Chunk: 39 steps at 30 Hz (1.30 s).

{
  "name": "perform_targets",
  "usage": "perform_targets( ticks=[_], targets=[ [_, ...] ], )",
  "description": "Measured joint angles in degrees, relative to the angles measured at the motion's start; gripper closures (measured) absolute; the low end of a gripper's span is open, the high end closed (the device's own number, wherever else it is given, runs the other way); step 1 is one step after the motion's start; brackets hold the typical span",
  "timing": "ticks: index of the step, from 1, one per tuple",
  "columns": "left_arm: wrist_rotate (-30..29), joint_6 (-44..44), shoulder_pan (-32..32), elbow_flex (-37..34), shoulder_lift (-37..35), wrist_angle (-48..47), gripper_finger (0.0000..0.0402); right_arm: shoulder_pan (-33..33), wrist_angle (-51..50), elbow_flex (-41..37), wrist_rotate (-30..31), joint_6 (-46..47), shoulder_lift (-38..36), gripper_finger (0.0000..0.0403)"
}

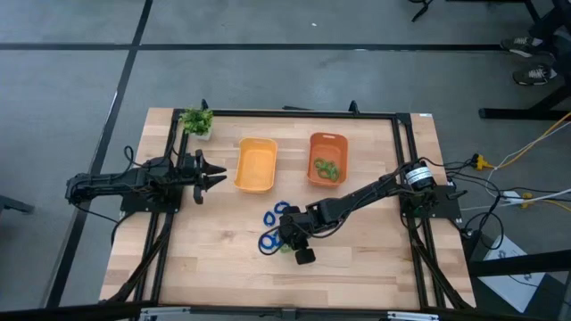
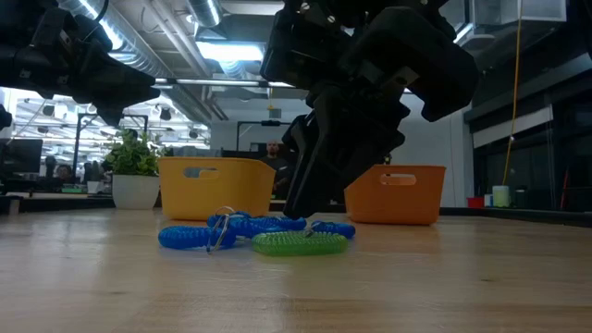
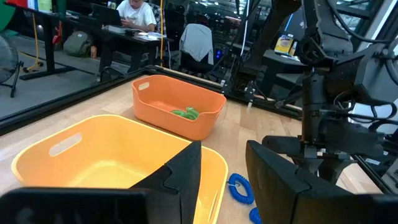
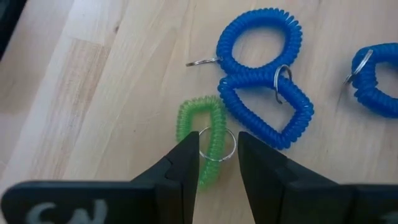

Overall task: Sort spring keychains
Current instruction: Put the green spring keychain into the orange bin

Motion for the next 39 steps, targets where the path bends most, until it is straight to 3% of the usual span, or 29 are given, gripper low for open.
perform_targets(
  ticks=[16,21,27,35,39],
  targets=[
    [0.00,0.00,-0.01,-0.01,0.00,0.00,0.0279,-0.18,0.46,0.15,-0.15,0.20,4.42,0.0294],
    [0.00,0.00,-0.01,-0.02,-0.01,0.00,0.0279,-0.21,0.32,0.17,0.11,0.20,4.48,0.0325],
    [0.00,0.00,0.00,-0.02,0.00,0.00,0.0279,-0.24,-4.66,3.23,0.20,0.20,4.65,0.0387],
    [0.00,0.00,0.00,-0.01,0.01,0.00,0.0279,-0.18,-14.63,8.65,0.15,3.46,4.99,0.0374],
    [0.00,0.00,-0.01,-0.02,-0.01,0.00,0.0279,-0.15,-18.95,10.37,-0.08,5.02,5.03,0.0387]
  ],
)
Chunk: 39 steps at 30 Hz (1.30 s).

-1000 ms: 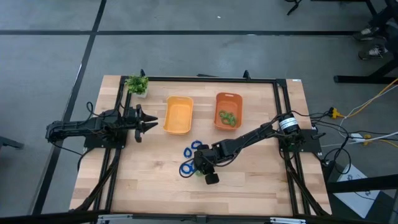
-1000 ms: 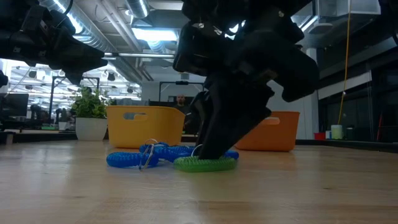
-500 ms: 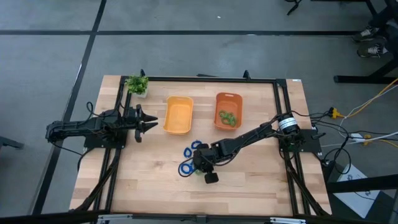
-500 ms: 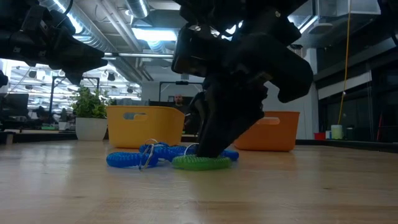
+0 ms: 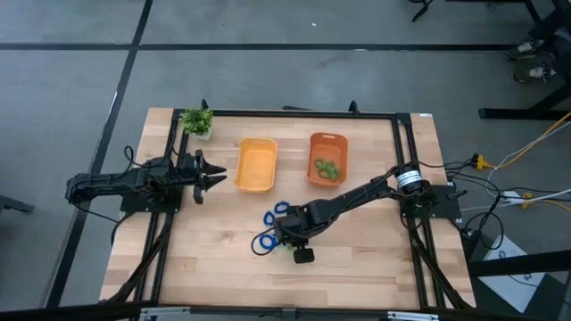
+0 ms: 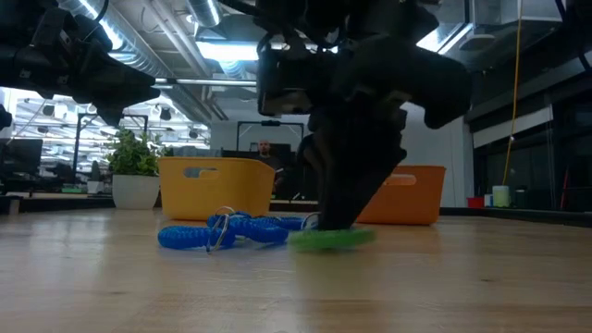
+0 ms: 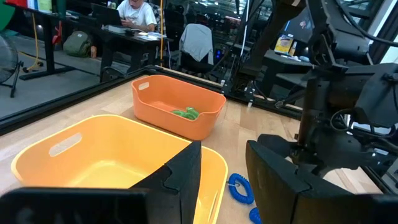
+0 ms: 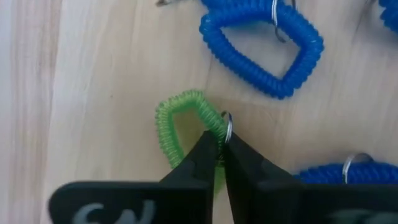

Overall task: Sort spring keychains
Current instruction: Put the green spring keychain into the orange bin

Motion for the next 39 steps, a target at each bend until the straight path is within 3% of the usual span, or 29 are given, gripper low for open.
perform_targets(
  ticks=[11,27,35,39],
  targets=[
    [0.00,0.00,0.01,0.02,0.00,-0.02,0.0279,0.47,-4.53,0.96,2.03,1.26,-3.92,0.0389],
    [0.00,0.00,0.00,0.01,0.02,0.02,0.0279,6.56,-10.49,0.82,21.14,1.45,-13.94,0.0390],
    [0.00,-0.01,0.01,0.02,0.02,0.02,0.0279,7.76,-12.20,0.42,22.14,-0.95,-18.74,0.0391],
    [0.00,0.00,0.01,0.02,0.02,0.02,0.0279,7.66,-6.89,-5.95,21.85,-2.98,-24.80,0.0391]
  ],
)
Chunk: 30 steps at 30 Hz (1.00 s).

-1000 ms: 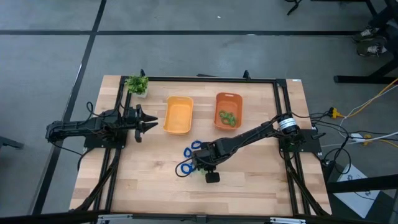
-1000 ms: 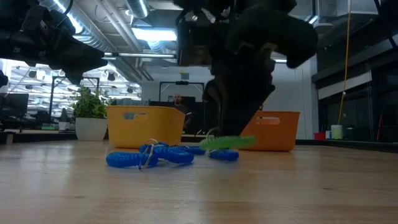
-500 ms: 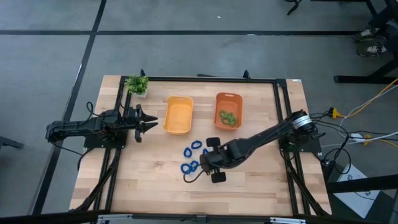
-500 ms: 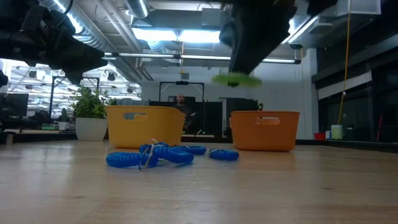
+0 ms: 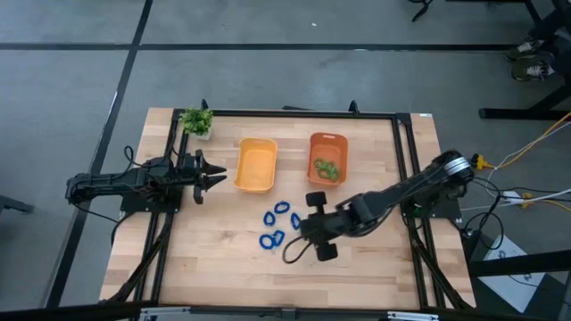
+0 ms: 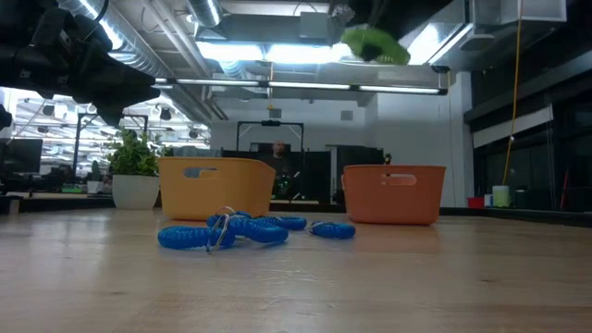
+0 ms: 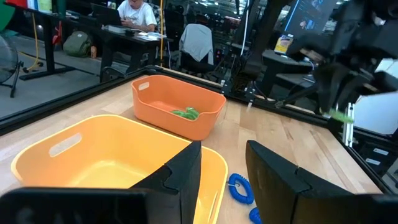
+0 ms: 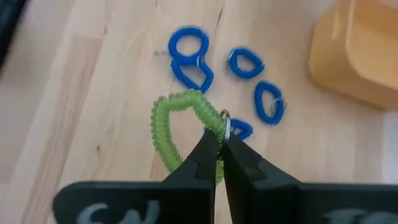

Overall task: Sort spring keychains
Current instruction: Put the green spring keychain into the orange bin

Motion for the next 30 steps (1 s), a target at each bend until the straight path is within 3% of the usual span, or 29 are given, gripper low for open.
perform_targets(
  ticks=[6,13,21,30],
  targets=[
    [0.00,-0.01,-0.01,-0.01,0.00,-0.01,0.0279,-1.46,7.36,-10.65,0.51,-1.82,-11.77,0.0391],
    [0.00,0.00,0.00,0.00,-0.01,-0.01,0.0279,-5.36,8.51,-16.41,3.57,1.24,-21.85,0.0391],
    [0.00,0.00,0.00,-0.01,-0.01,-0.02,0.0279,-9.08,9.45,-18.74,8.92,7.46,-26.28,0.0391],
    [0.00,0.00,0.01,-0.02,0.00,0.00,0.0279,-10.35,5.32,-18.74,24.33,23.43,-26.39,0.0386]
  ],
)
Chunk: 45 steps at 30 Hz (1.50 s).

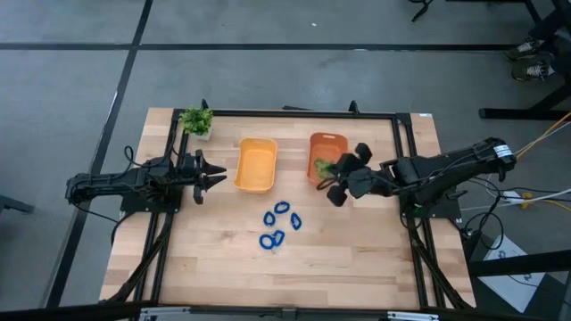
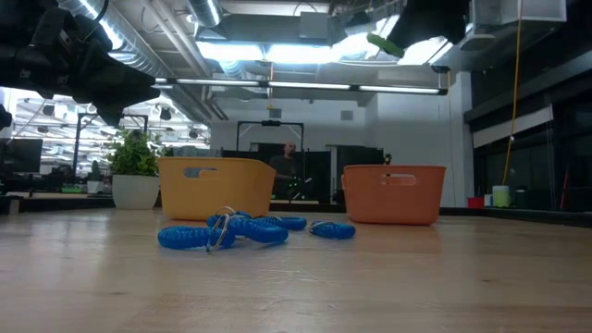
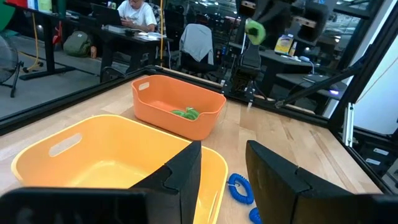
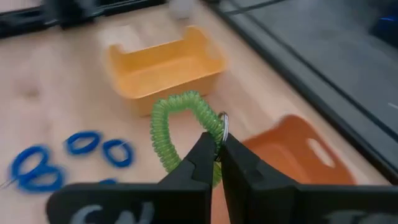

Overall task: Sort spring keychains
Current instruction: Put the green spring keychain into the orange bin

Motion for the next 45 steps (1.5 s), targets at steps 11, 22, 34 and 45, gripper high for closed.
perform_targets(
  ticks=[11,22,34,45],
  targets=[
    [0.00,0.00,-0.02,0.02,0.00,-0.02,0.0279,-1.68,-6.89,0.00,11.36,14.20,0.01,0.0387],
    [0.00,-0.01,-0.02,0.00,-0.01,-0.01,0.0279,-8.87,-11.72,0.00,8.60,17.02,0.02,0.0387],
    [0.00,0.00,0.00,0.02,0.00,-0.02,0.0279,-15.87,-14.26,-0.07,3.04,15.92,0.07,0.0387],
    [0.00,0.00,-0.02,0.02,0.00,-0.02,0.0279,-21.00,-6.07,-3.91,-4.05,9.12,0.13,0.0386]
  ],
)
